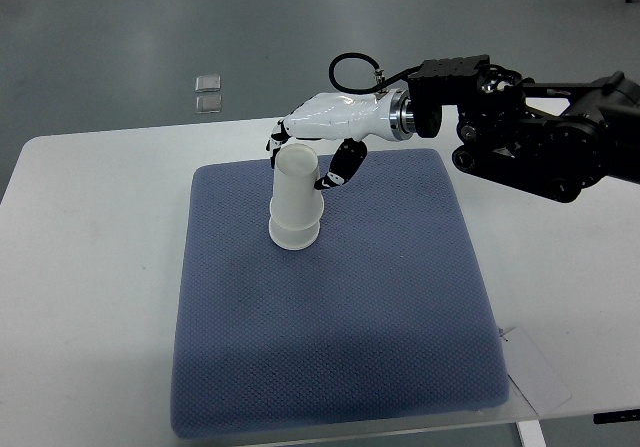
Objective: Stack paper cups
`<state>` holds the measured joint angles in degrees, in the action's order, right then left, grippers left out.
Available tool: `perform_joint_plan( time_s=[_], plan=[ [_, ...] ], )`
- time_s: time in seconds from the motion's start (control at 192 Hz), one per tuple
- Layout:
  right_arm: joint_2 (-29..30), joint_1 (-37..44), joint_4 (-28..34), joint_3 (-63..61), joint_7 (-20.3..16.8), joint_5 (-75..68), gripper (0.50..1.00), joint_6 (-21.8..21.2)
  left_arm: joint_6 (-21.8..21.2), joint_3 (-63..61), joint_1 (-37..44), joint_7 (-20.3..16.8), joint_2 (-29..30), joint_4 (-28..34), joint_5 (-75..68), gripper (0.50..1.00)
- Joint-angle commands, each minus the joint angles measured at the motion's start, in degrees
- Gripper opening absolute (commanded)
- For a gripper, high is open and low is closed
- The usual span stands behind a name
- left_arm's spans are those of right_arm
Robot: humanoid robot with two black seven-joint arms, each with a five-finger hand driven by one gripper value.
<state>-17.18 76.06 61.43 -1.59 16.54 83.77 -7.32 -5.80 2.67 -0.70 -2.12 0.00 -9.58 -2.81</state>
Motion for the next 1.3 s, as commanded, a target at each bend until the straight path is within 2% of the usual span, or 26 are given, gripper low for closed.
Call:
perform_joint_plan(
  time_s=[0.0, 0.12, 0.172, 0.286, 0.422, 1.297],
  plan=[
    [0.04, 0.05, 0.01, -0.08, 0.07, -0.01, 0.825, 0.03, 0.0, 0.05, 0.0, 0.01, 0.0, 0.0, 0.0, 1.0],
    [-0.05, 0.14, 0.01, -0.08, 0.07, -0.1, 0.827, 0.03, 0.0, -0.03, 0.0, 0.01, 0.0, 0.0, 0.0, 1.0],
    [-0.05, 0.22, 0.1, -0.17, 0.07, -0.1, 0.856, -0.06, 0.0, 0.06, 0.0, 0.01, 0.0, 0.0, 0.0, 1.0],
    [-0.05, 0.31, 0.01, -0.17, 0.07, -0.19, 0.862, -0.06, 0.0, -0.03, 0.0, 0.01, 0.0, 0.0, 0.0, 1.0],
    [-0.05, 0.4, 0.1, -0.52, 0.07, -0.36, 0.895, 0.03, 0.0, 0.06, 0.0, 0.01, 0.0, 0.0, 0.0, 1.0],
    [0.92, 0.49, 0.1, -2.98, 0.07, -0.63, 0.895, 0.38, 0.0, -0.03, 0.0, 0.01, 0.0, 0.0, 0.0, 1.0]
  ],
)
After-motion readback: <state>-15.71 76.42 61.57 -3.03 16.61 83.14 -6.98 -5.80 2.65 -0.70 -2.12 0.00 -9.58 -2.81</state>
